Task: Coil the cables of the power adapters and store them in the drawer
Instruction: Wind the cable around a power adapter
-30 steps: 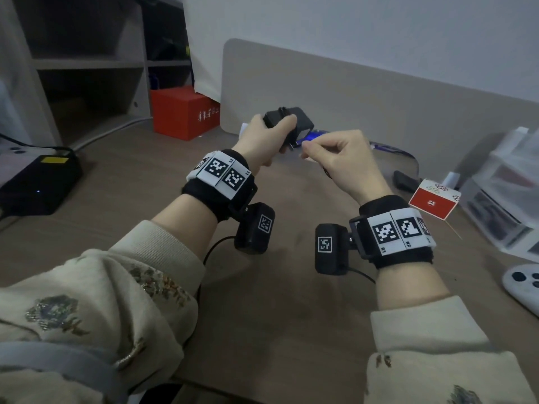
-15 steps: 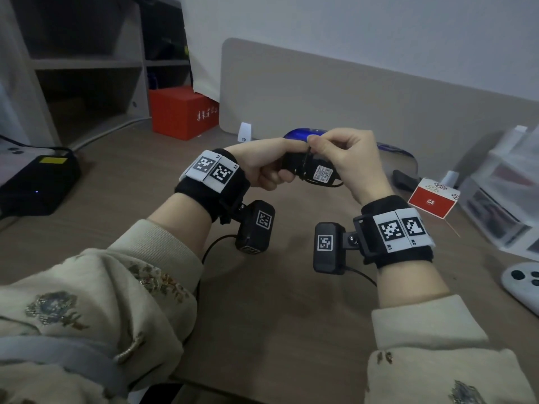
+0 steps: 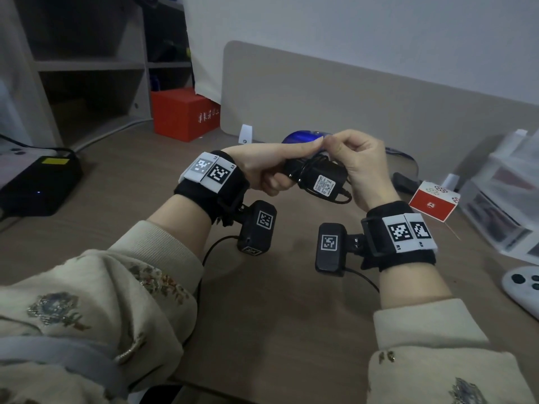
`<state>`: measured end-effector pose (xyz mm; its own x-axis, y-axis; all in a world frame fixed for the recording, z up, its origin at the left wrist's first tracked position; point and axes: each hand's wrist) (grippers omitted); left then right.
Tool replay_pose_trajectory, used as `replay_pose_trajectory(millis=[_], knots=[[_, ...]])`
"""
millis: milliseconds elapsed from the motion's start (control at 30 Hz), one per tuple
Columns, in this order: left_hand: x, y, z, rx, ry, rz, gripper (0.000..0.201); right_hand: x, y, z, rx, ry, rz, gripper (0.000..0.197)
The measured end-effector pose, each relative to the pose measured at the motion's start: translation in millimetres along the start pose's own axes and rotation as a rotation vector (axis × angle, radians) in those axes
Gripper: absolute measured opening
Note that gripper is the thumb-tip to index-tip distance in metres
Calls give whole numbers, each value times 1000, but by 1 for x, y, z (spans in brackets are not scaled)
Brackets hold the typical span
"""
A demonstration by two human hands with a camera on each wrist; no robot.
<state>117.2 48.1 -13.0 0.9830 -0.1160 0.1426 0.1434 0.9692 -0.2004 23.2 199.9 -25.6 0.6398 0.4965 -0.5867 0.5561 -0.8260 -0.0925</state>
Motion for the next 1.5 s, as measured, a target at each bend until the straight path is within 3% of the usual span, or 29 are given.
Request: replay_pose_trajectory(millis=[267,433,567,700,800,1000,1200,1500], knots=[[-1,8,2,-4,93,-121,26,-2,3,6,174,-50,183,43],[-4,7,1,141,185,-43,31,-1,5,1,-2,-12,272,55],[-6,7,0,308,281,-10,34,1,4,-3,-140,25,299,53],[-2,2,5,479,373,52,31,3,0,3,-42,-37,268,52],[-2,1,9,572,381,157,41,2,-2,8,113,-116,201,28],[-5,-1,13,622,455,273,43,1,4,9,172,24,28,29],[-11,-2,11,578,435,446,30,-1,9,5,392,36,-142,28],[-22,-10,0,306,294,758,31,-3,16,4,611,-26,-225,29]])
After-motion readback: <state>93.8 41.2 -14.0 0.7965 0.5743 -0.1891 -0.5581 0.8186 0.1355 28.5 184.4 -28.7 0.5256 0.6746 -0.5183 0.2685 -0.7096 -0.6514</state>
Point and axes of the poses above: each hand's wrist, its own x-axis away from the middle knuckle, its own y-axis out of the palm, z = x × y, and after that the axes turned 1 degree about x, right-handed
